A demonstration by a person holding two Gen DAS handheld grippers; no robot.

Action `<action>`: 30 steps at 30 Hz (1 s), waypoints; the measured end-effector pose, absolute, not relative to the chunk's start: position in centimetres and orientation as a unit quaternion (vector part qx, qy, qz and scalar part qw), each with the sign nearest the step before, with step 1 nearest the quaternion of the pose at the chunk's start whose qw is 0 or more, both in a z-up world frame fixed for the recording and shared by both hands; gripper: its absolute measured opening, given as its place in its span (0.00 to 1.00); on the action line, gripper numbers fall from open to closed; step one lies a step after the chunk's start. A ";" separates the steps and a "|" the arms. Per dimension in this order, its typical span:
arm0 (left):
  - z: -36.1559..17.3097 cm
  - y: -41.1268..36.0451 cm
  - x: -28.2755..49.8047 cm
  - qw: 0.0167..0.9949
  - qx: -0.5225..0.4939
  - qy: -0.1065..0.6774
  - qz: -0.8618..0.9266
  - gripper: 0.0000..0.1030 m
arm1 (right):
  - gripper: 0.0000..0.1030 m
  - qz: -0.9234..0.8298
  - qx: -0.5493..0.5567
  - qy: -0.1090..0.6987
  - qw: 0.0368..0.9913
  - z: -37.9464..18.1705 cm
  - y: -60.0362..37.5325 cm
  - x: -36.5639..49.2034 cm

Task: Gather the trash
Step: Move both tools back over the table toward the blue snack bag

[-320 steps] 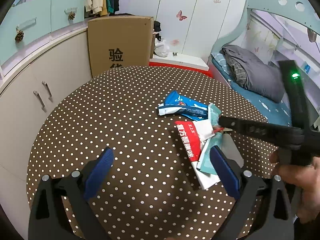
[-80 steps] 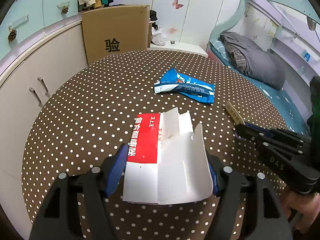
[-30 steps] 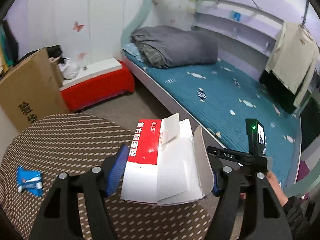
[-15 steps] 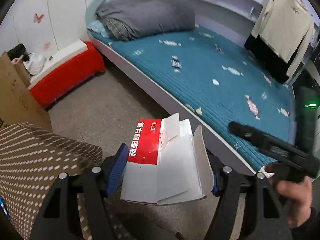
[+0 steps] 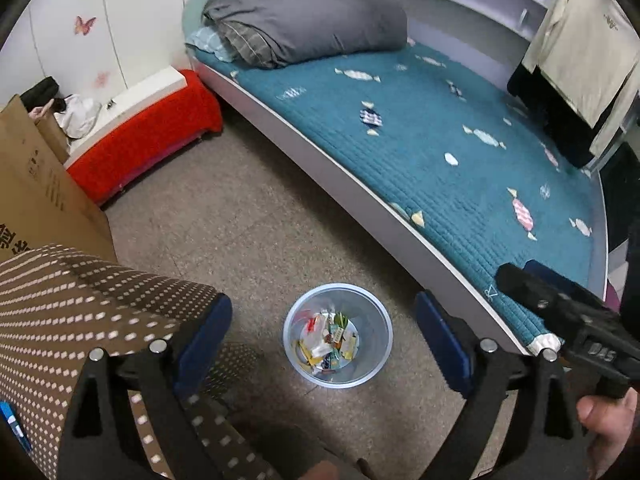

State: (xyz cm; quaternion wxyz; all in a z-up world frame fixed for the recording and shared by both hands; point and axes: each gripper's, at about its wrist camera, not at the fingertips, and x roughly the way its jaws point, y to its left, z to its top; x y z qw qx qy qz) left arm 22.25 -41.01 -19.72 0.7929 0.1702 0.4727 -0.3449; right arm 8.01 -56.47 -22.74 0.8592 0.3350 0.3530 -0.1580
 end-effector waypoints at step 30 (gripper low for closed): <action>-8.6 -15.9 17.9 0.903 0.064 0.352 -0.238 0.88 | 0.94 0.022 0.180 0.345 0.921 -11.1 -36.5 14.1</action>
